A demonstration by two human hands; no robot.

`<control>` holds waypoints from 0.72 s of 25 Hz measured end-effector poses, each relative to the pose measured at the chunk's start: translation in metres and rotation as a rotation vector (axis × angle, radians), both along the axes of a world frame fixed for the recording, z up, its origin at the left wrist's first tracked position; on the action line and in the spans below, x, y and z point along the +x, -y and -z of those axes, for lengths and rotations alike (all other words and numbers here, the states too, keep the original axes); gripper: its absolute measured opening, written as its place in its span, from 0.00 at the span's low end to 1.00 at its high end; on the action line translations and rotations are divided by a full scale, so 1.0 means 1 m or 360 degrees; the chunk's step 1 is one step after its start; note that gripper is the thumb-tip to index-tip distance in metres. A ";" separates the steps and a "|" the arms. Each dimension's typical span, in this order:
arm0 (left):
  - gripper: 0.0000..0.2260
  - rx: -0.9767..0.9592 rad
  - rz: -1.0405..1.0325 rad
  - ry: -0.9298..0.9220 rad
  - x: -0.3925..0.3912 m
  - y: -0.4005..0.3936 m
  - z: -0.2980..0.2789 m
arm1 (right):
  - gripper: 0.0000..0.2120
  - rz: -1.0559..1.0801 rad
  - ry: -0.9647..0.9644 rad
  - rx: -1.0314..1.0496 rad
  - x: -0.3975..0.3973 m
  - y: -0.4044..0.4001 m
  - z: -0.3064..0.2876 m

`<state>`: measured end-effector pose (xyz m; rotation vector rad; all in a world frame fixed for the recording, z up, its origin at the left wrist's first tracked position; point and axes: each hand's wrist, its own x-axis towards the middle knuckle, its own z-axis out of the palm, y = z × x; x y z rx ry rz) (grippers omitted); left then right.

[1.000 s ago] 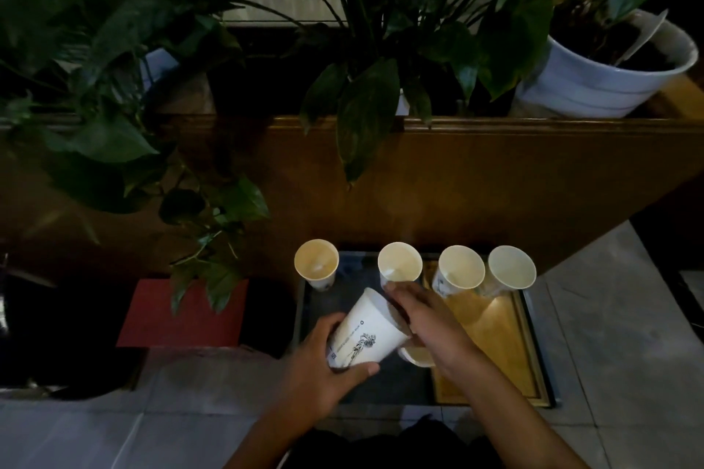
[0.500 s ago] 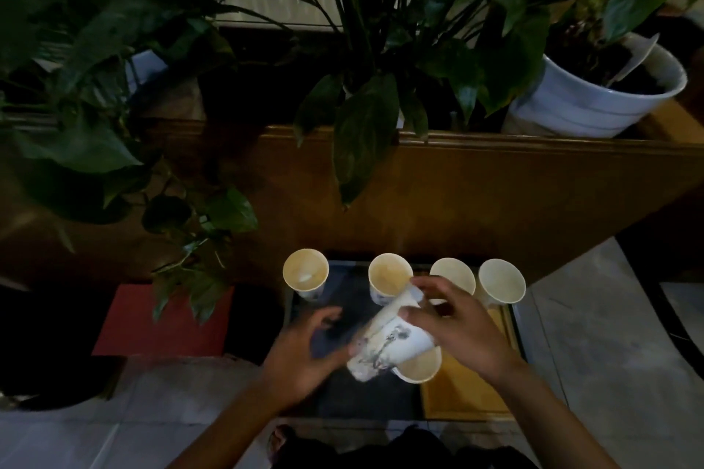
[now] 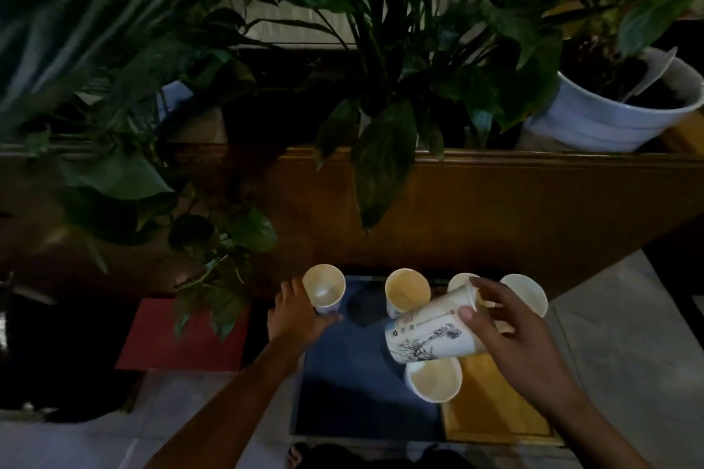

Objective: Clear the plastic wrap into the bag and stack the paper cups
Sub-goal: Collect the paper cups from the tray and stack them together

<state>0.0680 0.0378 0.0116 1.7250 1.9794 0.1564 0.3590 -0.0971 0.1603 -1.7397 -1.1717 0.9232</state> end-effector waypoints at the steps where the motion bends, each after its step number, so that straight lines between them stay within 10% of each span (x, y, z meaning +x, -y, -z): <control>1: 0.50 -0.0040 -0.0079 0.0124 0.002 -0.003 0.004 | 0.23 0.0043 -0.0021 0.0035 0.000 0.005 -0.001; 18: 0.37 0.0202 0.0015 0.1242 -0.016 0.072 -0.064 | 0.14 0.0560 -0.0275 0.0016 0.001 0.036 -0.018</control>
